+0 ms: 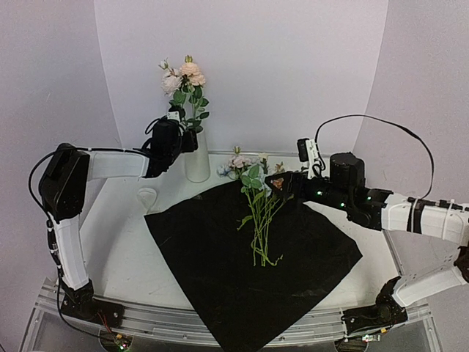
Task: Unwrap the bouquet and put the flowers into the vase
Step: Insert the fake flower into the vase.
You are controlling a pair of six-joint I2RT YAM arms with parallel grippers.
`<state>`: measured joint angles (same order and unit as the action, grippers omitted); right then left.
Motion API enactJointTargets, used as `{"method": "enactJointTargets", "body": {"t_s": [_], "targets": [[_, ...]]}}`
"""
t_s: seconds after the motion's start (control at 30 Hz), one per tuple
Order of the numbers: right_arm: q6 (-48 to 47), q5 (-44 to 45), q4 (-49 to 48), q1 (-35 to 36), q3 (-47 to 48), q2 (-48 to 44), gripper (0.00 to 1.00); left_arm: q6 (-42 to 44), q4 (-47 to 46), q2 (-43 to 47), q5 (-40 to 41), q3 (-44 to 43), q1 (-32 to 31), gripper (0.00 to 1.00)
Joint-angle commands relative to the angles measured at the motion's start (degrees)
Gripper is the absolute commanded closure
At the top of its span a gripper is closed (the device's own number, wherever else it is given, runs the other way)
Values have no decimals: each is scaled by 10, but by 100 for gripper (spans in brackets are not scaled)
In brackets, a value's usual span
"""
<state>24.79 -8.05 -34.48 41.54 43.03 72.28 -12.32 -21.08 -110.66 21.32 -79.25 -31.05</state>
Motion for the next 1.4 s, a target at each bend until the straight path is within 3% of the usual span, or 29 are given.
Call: {"method": "enactJointTargets", "body": {"t_s": [0.0,0.33,0.47,0.67,0.93,1.37], "targets": [[23,13,-8,0,17,18,12,-36,-21,66,-54,39,2,27],[67,41,0,1,25,78,12,-105,-16,147,-142,132,1,21],[87,79,54,0,51,115,12,-141,-15,168,-179,168,1,16],[116,145,183,0,138,201,15,-198,-11,166,-249,212,0,6],[141,123,203,0,176,264,21,-248,-4,127,-295,233,-23,5],[201,164,230,-4,178,292,55,-247,10,76,-296,209,-84,6]]}}
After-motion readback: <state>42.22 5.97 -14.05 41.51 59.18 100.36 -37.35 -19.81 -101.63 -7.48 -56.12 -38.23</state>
